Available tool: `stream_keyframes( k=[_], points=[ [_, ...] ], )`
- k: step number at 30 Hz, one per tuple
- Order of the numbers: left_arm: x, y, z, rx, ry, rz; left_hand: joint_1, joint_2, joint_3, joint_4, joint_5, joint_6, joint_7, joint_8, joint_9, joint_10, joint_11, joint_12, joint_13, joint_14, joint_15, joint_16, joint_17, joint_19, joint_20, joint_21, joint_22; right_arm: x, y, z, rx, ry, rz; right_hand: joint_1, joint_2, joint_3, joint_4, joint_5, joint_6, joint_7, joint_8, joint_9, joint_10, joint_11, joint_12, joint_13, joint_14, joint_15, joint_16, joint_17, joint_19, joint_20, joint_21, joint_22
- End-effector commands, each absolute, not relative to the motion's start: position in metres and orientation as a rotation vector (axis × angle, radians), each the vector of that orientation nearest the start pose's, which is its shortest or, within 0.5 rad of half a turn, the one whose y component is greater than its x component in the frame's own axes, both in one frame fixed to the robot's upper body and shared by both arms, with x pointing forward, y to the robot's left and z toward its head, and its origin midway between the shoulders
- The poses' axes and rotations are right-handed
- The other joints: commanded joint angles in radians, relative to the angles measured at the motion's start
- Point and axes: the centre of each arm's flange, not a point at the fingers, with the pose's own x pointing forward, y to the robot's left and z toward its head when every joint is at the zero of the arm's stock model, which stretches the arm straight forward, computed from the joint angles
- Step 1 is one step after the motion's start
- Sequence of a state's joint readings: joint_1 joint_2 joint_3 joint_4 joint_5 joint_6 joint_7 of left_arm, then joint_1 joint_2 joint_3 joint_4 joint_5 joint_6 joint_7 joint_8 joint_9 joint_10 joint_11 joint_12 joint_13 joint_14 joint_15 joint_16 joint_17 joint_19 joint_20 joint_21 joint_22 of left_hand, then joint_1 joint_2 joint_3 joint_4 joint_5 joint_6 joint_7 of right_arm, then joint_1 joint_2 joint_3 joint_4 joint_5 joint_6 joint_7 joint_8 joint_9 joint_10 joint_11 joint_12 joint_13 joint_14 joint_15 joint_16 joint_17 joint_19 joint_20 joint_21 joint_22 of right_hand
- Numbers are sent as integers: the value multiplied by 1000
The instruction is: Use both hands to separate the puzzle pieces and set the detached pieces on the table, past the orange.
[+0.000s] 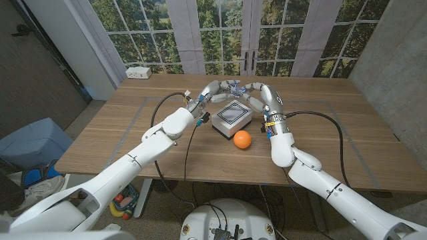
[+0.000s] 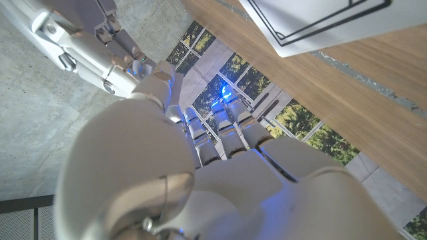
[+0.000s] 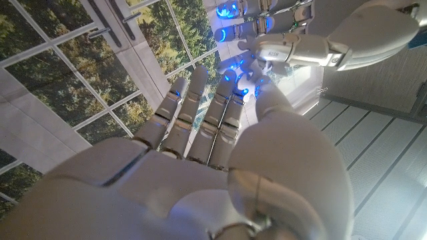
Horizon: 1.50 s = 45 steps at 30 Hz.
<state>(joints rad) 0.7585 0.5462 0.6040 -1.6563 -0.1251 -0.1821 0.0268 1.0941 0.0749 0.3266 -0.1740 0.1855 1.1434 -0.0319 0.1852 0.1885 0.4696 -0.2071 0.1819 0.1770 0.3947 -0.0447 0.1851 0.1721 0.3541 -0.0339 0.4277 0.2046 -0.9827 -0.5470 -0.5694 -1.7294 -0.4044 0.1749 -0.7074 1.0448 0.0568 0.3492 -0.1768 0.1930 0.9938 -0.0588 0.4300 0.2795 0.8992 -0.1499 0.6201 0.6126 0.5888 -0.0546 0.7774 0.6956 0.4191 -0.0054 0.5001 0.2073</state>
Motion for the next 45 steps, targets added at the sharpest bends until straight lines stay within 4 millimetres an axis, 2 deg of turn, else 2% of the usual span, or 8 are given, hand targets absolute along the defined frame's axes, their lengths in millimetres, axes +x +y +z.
stream_keyframes(
  k=[1, 17, 21, 23, 25, 29, 35, 45],
  points=[
    [583, 115, 35, 509, -797, -492, 13, 4, -4, -1, 5, 0, -9, 2, 5, 10, 2, 10, 0, 2, -141, 4, 2, -3, 2, 9, 3, 546, -160, -21, -552, -1064, -128, 34, 12, 11, -2, 6, 29, 15, 26, 17, 26, 2, 25, 26, 24, -166, 15, 19, 7, -14, 16, 3],
    [582, 120, 38, 540, -842, -425, 17, 6, -10, 1, 5, -3, -54, 2, 5, 14, 0, 10, -1, 3, -143, 6, 2, 0, 3, 15, 4, 550, -167, -20, -491, -1041, -91, 43, 12, 12, 11, -4, 31, 19, 50, 44, 26, -1, 46, 62, 25, -161, -10, 27, 8, -33, 31, 6],
    [580, 124, 38, 551, -870, -375, 17, 8, -11, 2, 5, -1, -56, 2, 5, 17, 0, 11, 0, 8, -144, 8, 3, -1, 3, 15, 4, 551, -170, -21, -463, -1042, -96, 44, 10, 12, 12, -3, 32, 12, 55, 48, 25, -2, 49, 68, 26, -161, -15, 29, 10, -35, 35, 6],
    [579, 125, 39, 555, -879, -354, 17, 10, -11, 3, 5, 0, -55, 3, 5, 19, 0, 12, 0, 13, -144, 11, 4, 0, 2, 16, 4, 551, -170, -22, -452, -1046, -101, 43, 11, 11, 14, -3, 33, 12, 57, 51, 26, -2, 50, 71, 27, -160, -17, 29, 13, -35, 37, 6],
    [577, 128, 39, 583, -903, -305, 19, 9, -15, 2, 4, -1, -28, 2, 4, 29, -1, 14, 0, 19, -147, 13, 4, 3, 2, 19, 4, 550, -173, -22, -430, -1063, -125, 40, 10, 9, 17, -3, 33, 9, 60, 53, 28, -5, 53, 75, 29, -158, -19, 30, 15, -36, 40, 6],
    [572, 130, 38, 633, -949, -244, 20, 10, -16, 2, 4, -2, -19, 2, 4, 33, -1, 15, 0, 25, -149, 15, 4, 5, 3, 21, 4, 548, -175, -23, -420, -1097, -156, 35, 10, 6, 22, -2, 35, 1, 67, 60, 33, -8, 59, 83, 35, -159, -24, 32, 17, -38, 45, 7],
    [566, 131, 37, 694, -1013, -161, 22, 9, -17, 1, 4, 1, -15, 2, 4, 35, -2, 15, 0, 27, -153, 15, 4, 6, 1, 23, 4, 544, -176, -24, -437, -1152, -208, 40, 8, 7, 20, 0, 36, -7, 69, 57, 26, -23, 61, 94, 38, -164, -31, 35, 23, -43, 53, 7],
    [560, 135, 36, 747, -1063, -75, 25, 10, -19, 1, 4, -2, -14, 1, 3, 42, -2, 16, 1, 30, -156, 16, 4, 8, 1, 25, 4, 538, -182, -26, -506, -1196, -286, 46, 7, 7, 18, 2, 38, -16, 71, 54, 25, -24, 65, 104, 40, -167, -41, 38, 25, -43, 60, 7]
  ],
)
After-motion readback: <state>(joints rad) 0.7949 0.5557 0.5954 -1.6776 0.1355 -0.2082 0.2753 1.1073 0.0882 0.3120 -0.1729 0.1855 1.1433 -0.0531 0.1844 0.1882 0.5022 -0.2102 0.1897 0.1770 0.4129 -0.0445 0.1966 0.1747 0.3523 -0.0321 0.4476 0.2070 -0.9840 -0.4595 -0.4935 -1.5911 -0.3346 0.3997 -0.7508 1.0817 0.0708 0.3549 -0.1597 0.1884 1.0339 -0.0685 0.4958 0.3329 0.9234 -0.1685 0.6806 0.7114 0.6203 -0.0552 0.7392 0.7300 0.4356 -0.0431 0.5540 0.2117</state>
